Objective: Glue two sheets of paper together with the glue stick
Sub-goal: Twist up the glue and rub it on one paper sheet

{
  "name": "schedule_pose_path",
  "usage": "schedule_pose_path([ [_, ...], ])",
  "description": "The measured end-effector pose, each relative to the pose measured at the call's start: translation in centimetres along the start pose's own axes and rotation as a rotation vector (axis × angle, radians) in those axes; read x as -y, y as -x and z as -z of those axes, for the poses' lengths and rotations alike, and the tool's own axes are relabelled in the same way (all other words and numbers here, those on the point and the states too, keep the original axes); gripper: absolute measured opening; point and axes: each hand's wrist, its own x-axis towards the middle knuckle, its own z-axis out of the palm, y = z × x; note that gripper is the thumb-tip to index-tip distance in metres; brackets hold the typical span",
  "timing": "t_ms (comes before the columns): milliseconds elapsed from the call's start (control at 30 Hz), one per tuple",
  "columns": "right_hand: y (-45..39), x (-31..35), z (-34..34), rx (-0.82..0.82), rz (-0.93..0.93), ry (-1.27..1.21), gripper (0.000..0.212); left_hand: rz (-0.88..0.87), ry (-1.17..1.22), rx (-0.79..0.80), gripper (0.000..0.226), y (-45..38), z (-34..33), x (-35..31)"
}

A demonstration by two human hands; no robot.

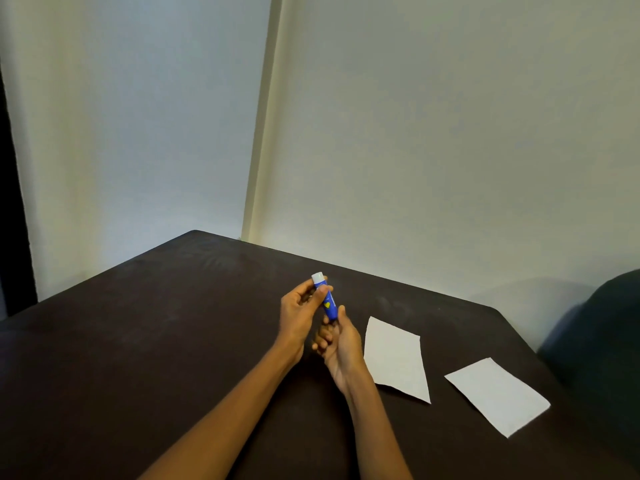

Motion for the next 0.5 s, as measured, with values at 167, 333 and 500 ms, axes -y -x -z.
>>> schedule_pose_path([
  [167, -0.17, -0.29, 0.0, 0.066, 0.042, -0.05, 0.045, -0.001, 0.028, 0.012, 0.02, -0.02, 0.15, 0.32],
  [333, 0.09, 0.05, 0.28, 0.071, 0.011, 0.024, 0.042, 0.022, 0.013, 0.028, 0.023, -0.38, 0.51, 0.42],
  [500, 0.31, 0.3, 0.02, 0.053, 0.009, 0.016, 0.048, 0.032, 0.044, 0.055, 0.023, -0.26, 0.42, 0.64],
])
